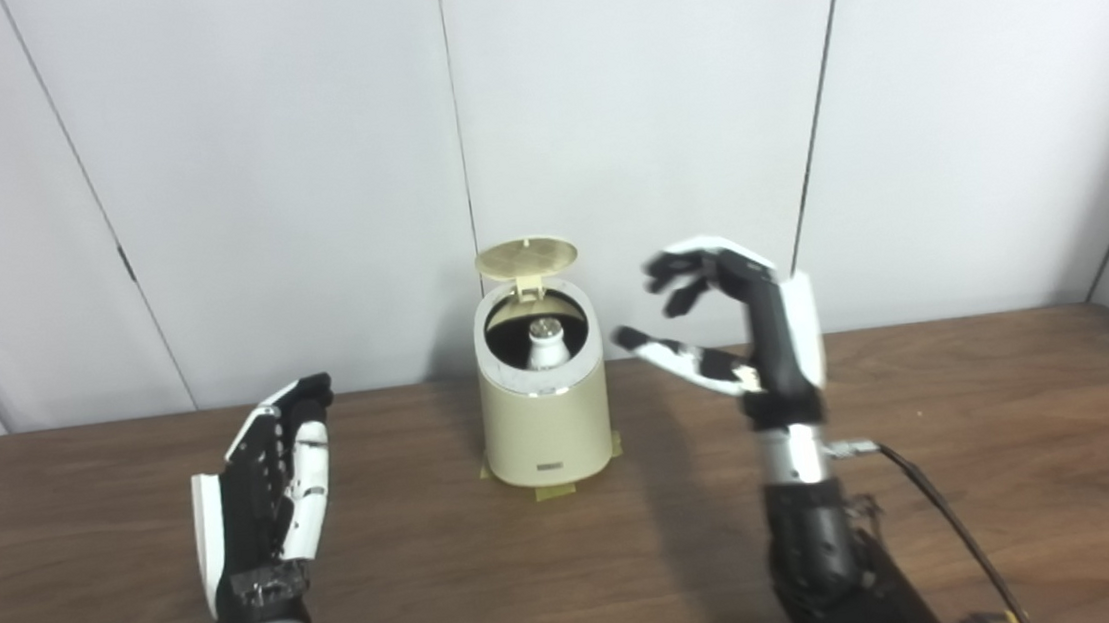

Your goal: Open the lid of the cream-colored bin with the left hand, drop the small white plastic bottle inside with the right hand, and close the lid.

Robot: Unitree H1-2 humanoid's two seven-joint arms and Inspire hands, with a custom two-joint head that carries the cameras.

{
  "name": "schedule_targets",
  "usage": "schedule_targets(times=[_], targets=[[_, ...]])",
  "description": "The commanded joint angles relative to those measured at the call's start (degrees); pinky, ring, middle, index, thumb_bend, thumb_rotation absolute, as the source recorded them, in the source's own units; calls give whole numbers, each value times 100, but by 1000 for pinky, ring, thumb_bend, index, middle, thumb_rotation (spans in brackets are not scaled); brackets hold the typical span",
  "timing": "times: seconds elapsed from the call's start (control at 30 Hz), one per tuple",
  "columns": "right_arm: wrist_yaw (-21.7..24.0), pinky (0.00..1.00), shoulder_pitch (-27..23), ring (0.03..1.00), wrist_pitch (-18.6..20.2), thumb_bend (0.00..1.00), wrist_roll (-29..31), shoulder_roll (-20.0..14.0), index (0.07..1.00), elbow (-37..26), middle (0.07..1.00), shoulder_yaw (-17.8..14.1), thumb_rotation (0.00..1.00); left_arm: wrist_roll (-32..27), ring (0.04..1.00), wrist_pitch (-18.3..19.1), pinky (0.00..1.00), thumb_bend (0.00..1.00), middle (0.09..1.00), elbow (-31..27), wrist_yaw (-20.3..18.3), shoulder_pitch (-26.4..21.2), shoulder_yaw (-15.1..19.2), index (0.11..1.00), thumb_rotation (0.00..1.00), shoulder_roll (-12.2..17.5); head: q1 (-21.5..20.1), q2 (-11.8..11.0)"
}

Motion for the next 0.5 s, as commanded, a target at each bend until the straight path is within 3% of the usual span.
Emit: schedule_targets(times=[0.0, 0.07, 0.13, 0.23, 0.3, 0.37, 0.47], targets=[[118, 654, -61, 763, -157, 691, 353, -63, 839, -597, 823, -10, 490, 33, 777, -310, 753, 334, 762, -59, 74, -197, -5, 763, 764, 28, -4, 7], [358, 761, 143, 841, -156, 689, 728, -156, 954, -848, 929, 9, 607, 3, 779, -349, 751, 329, 767, -31, 81, -201, 16, 766, 758, 48, 1, 1], [548, 792, 323, 852, -157, 698, 1095, -261, 970, -817, 937, -9, 649, -37, 781, -413, 755, 325, 769, -3, 70, -211, 36, 767, 758, 75, -6, 2], [687, 745, 678, 785, -158, 748, 1413, -381, 848, -583, 813, -139, 615, -105, 773, -572, 737, 300, 766, 71, 45, -246, 51, 767, 758, 141, -11, 8], [703, 674, 832, 726, -158, 772, 1397, -434, 771, -498, 741, -183, 642, -134, 777, -629, 736, 293, 769, 109, 15, -274, 50, 769, 781, 183, 3, 5], [1130, 694, 1041, 739, -157, 775, 1544, -588, 795, -539, 762, -133, 669, -148, 784, -641, 739, 315, 774, 155, -76, -396, 28, 773, 822, 297, 25, 8], [1848, 836, 1227, 873, -157, 800, 1686, -818, 936, -582, 917, -40, 759, -31, 810, -570, 752, 395, 798, 252, -357, -684, -98, 797, 883, 659, 18, -14]])
